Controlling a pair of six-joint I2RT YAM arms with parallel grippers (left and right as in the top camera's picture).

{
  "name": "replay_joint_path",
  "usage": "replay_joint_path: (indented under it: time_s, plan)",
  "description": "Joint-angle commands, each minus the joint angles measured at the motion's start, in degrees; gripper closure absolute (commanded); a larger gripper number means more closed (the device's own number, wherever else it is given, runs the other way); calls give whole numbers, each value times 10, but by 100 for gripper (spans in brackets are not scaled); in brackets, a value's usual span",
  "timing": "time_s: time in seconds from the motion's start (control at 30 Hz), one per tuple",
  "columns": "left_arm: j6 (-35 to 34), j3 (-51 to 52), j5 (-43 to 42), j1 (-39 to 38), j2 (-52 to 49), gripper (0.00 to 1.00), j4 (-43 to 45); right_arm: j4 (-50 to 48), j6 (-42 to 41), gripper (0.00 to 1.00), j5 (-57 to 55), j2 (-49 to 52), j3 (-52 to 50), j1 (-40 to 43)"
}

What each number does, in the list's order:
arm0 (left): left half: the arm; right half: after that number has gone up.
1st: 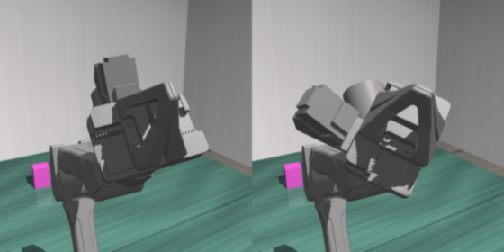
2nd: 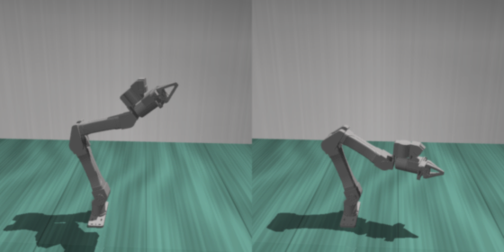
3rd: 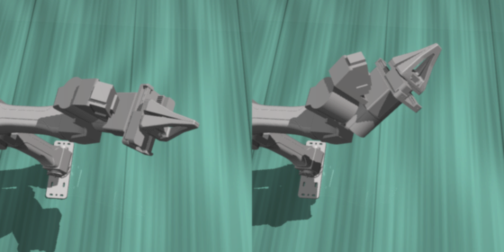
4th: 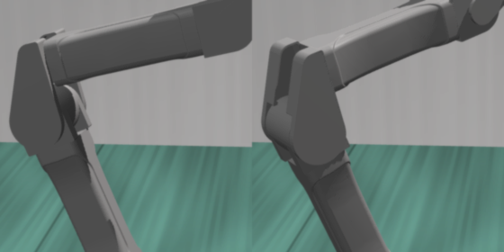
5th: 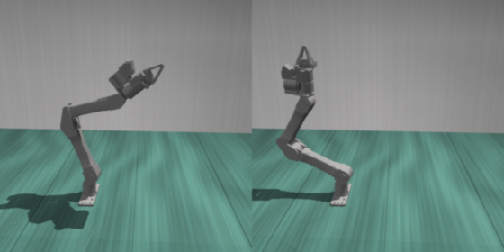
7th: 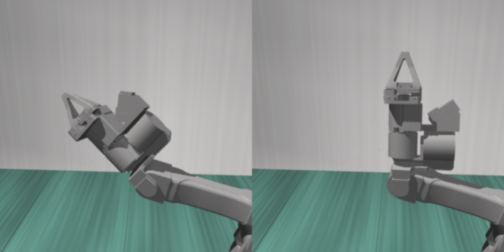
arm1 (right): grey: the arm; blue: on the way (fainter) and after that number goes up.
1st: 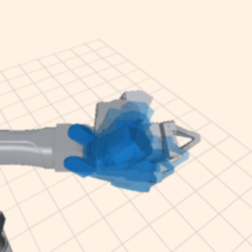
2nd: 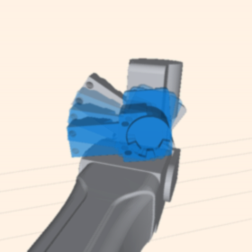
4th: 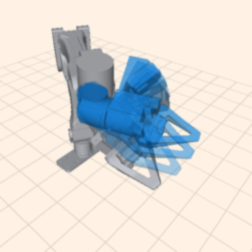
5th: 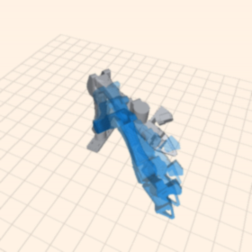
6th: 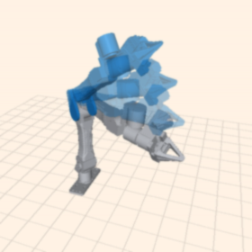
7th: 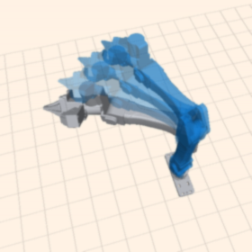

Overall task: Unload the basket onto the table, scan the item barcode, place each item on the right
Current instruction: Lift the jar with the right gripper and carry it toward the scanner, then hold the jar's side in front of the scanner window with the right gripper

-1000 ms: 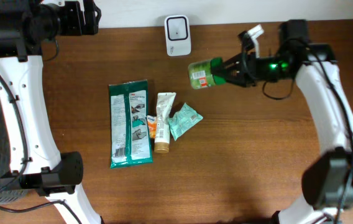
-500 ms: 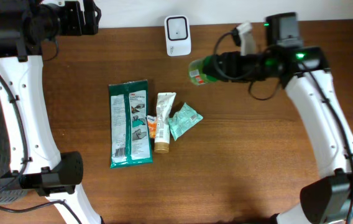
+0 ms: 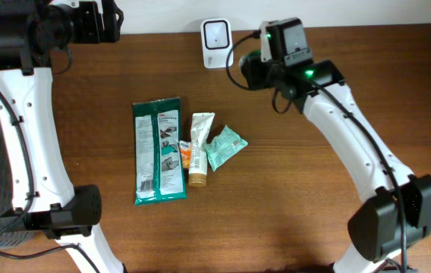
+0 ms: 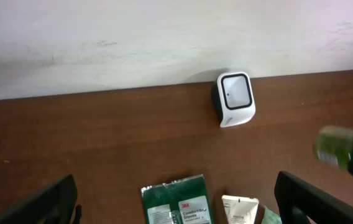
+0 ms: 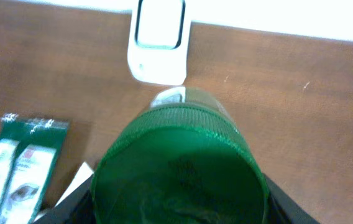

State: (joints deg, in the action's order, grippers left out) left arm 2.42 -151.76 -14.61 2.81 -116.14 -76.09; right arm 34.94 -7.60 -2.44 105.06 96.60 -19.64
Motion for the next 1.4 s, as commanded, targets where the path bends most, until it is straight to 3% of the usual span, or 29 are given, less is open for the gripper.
replay_joint_path:
  time_s: [0.0,0.43,0.63,0.8,1.03,1.37]
  plan:
    - [9,-10,-7,0,14,1,1,-79,74,53,-90,23,11,-10]
    - [9,-10,-6,0,14,1,1,-437,274,53,-85,166,11,-10]
    - [9,-10,-7,0,14,1,1,-522,389,57,-26,225,11,-10]
    - [9,-10,-7,0,14,1,1,-594,404,56,-18,256,11,-11]
    - [9,-10,-7,0,14,1,1,-604,528,54,47,268,11,-11]
    - [9,-10,-7,0,14,1,1,-610,529,54,49,268,11,-9]
